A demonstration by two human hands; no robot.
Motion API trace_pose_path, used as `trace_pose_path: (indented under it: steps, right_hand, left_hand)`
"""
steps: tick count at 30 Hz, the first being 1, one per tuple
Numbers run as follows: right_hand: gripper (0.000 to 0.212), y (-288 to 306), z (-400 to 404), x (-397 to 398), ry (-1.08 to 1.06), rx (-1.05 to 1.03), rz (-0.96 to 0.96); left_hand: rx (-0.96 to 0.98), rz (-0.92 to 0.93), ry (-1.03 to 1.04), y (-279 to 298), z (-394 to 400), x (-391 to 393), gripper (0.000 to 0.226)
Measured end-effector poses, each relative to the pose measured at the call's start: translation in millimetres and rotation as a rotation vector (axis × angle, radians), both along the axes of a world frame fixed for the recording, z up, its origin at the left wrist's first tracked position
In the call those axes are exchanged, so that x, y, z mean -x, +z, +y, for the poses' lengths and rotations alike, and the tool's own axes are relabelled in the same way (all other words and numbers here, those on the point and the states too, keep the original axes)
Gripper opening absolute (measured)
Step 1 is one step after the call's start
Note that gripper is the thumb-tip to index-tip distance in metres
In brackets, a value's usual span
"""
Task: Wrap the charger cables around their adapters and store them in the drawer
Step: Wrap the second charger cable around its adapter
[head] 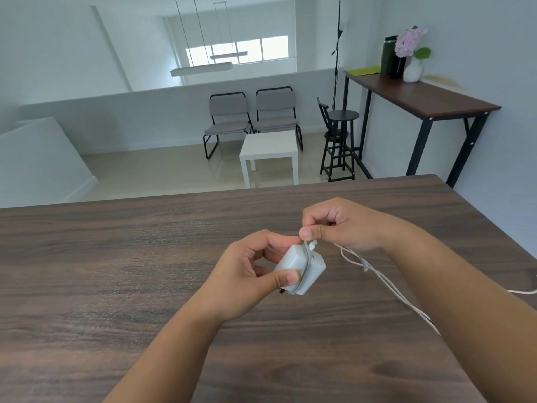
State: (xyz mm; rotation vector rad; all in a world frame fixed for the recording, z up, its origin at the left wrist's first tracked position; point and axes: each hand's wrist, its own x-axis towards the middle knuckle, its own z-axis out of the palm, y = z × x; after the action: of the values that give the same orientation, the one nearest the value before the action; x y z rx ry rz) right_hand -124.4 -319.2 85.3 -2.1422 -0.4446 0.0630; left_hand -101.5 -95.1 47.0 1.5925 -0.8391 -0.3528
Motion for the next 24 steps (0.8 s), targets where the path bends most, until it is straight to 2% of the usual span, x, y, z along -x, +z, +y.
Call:
trace_pose_path:
  steps: [5, 9, 11, 13, 16, 19, 22, 24]
  right_hand:
    - [0.032, -28.1, 6.4, 0.3, 0.001, -0.530, 0.159]
    - [0.037, -53.0, 26.8, 1.8, -0.089, -0.745, 0.186]
    - [0.040, -62.2, 32.5, 3.8, -0.198, -0.781, 0.180]
    - [0.043, -68.3, 38.9, 5.9, -0.323, -0.649, 0.091]
    - [0.030, -77.6, 48.9, 13.9, -0.453, -0.216, -0.132]
    - [0.017, -79.7, 52.5, 22.4, -0.489, 0.006, -0.206]
    - [0.022, -75.7, 53.1, 26.3, -0.495, 0.318, -0.259]
    - [0.028, -78.2, 55.2, 28.6, -0.467, 0.425, -0.266]
  left_hand:
    - [0.162, 0.100, -0.004, -5.0, -8.5, 2.7, 0.039]
    - [0.344, 0.255, 0.071, -14.4, -13.4, 4.8, 0.039]
    - [0.413, 0.334, 0.146, -16.5, -18.6, 2.9, 0.041]
    - [0.471, 0.411, 0.202, -15.1, -22.6, -0.2, 0.041]
    - [0.564, 0.499, 0.255, -10.1, -23.5, -5.0, 0.039]
    - [0.586, 0.539, 0.283, -7.7, -25.5, -7.5, 0.040]
    - [0.615, 0.595, 0.333, -9.5, -32.0, -7.1, 0.037]
    - [0.614, 0.595, 0.406, -13.0, -34.1, -8.4, 0.032]
